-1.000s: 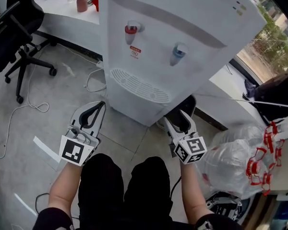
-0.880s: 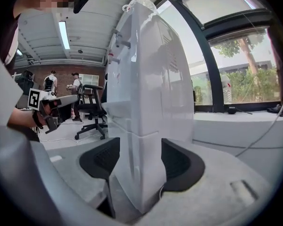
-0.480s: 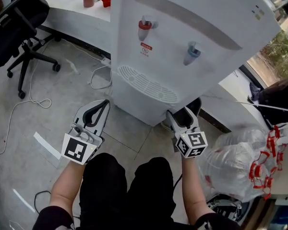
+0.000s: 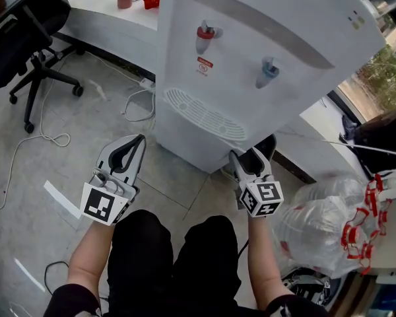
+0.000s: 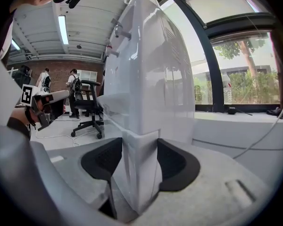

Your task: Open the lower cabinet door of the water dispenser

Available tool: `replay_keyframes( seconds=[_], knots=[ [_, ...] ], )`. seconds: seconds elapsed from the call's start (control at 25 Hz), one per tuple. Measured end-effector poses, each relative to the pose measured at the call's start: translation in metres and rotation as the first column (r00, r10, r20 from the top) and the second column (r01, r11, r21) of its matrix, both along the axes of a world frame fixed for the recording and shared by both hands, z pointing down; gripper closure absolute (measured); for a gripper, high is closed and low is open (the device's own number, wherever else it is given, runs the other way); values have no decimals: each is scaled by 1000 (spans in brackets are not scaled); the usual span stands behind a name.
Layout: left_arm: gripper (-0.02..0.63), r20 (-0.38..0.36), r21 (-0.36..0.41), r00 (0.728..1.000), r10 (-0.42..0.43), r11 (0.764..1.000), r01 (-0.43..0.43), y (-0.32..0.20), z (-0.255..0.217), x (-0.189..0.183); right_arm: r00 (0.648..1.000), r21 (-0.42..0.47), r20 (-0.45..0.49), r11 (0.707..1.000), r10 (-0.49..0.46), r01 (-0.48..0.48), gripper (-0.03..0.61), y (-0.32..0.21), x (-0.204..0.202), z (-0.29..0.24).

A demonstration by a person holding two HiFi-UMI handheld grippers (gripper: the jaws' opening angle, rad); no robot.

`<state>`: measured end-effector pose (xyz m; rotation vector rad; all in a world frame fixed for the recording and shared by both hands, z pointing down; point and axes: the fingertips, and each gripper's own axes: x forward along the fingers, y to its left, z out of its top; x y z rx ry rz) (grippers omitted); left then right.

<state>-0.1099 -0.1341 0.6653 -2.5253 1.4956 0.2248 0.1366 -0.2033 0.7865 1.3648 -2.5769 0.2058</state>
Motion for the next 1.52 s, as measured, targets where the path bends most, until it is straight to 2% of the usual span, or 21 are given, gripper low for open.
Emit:
replay_keyframes(
  seconds=[0.16,0.28,0.44,0.64,0.76,1.04,1.24,1.36,1.44,1.52],
  knots=[
    [604,13,-25,1000,9,1000,-8,2,3,6,1000,9,-3,1000,-17,17,353,11,-3,1],
    [604,53,-16,999,-1,1000,2,2,4,5,999,9,-8,999,-40,40,364,20,-6,1],
    [604,15,-17,1000,8,1000,-8,9,-1,9,998,4,1,998,-62,62,383,31,-8,2],
    [604,24,-24,1000,-7,1000,7,16,1,4,991,-20,32,992,-127,128,396,50,-15,1],
    [604,63,-23,998,-20,1000,22,19,4,1,983,-33,26,982,-184,185,400,62,-22,0],
    [604,34,4,999,-3,1000,3,20,-6,7,940,-53,-7,939,-341,340,410,91,-44,-3],
    [604,45,41,999,13,999,-15,21,-9,7,885,-45,28,884,-465,466,411,113,-61,-16],
    [604,35,-3,999,5,1000,-5,20,0,8,859,-49,20,858,-511,512,416,122,-67,-18],
    [604,29,-29,1000,0,1000,1,20,5,9,845,-47,-6,844,-535,534,443,126,-70,-18],
    [604,28,-34,1000,-1,999,2,21,6,9,818,-11,-44,819,-574,574,539,130,-74,-21]
  ],
)
